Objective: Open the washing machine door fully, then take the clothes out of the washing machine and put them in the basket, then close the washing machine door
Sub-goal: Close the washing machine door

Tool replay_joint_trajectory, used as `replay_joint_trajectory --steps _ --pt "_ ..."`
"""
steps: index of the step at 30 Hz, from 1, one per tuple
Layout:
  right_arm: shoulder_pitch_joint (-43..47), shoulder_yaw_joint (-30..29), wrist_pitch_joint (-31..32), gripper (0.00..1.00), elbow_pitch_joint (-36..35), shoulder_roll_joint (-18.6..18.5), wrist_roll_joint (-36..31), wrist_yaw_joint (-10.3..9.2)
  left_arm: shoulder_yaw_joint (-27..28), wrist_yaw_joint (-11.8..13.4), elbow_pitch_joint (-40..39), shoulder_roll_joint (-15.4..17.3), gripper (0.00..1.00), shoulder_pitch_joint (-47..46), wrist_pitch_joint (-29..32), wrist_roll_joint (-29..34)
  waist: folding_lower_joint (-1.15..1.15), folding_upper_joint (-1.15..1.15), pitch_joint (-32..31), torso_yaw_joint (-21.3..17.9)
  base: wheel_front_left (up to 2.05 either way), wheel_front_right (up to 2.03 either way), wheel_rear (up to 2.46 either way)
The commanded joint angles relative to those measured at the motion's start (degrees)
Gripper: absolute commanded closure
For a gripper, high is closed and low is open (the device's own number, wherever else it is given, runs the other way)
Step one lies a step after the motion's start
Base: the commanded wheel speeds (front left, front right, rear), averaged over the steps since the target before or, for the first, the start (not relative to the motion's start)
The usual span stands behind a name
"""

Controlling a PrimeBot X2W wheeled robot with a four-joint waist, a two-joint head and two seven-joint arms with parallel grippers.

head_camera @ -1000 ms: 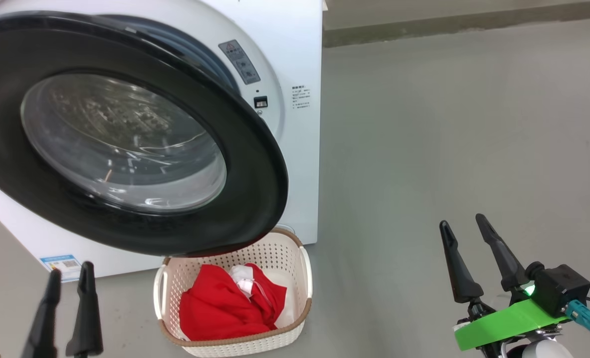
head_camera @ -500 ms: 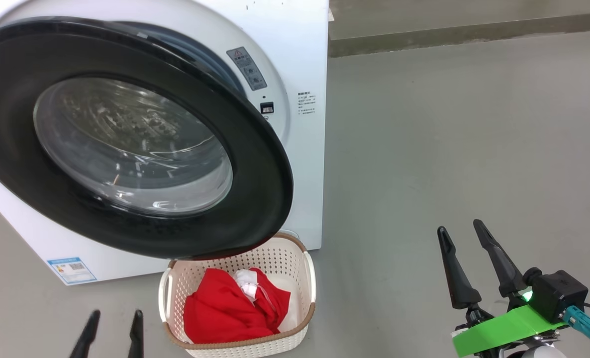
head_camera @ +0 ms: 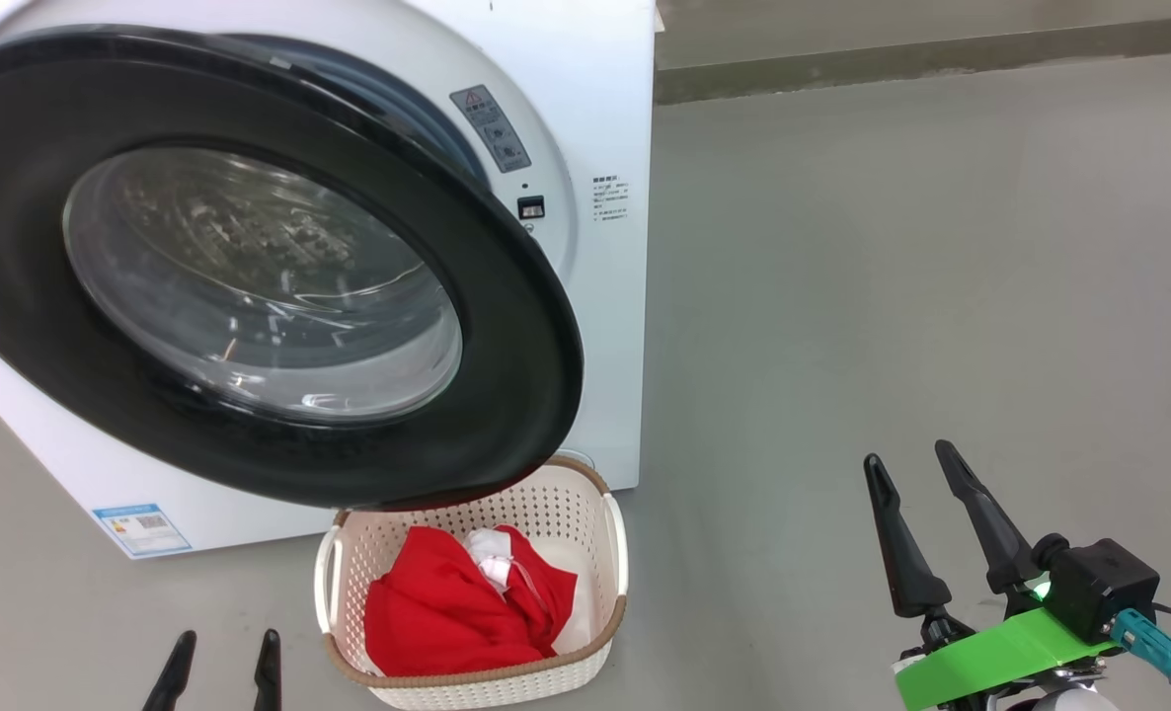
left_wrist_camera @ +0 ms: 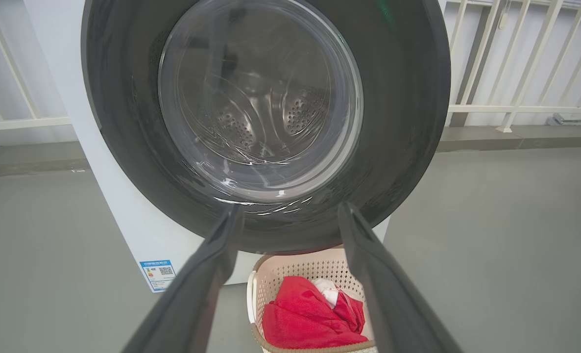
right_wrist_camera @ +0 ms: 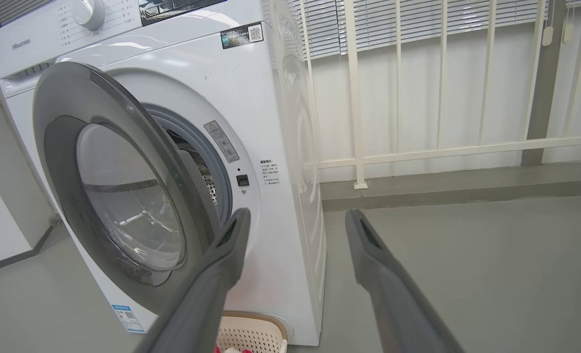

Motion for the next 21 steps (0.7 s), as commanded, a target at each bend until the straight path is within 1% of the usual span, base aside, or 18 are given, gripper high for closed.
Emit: replay_joint_trajectory --steps 1,21 --pt "-0.5 0.9 -0.4 0.0 -1.3 -0.1 -0.4 0.36 1.8 -0.3 -1.1 0.3 0.0 -2.5 -0.7 0.5 0.0 0.0 0.1 0.1 0.0 0.0 0.0" --pt "-0.7 -0.8 -0.4 0.0 -2.7 0.1 -1.3 0.36 0.2 -0.3 -0.2 0.2 0.0 -3.6 -0.7 -0.1 0.0 0.0 0.9 1.0 0.0 0.0 0.0"
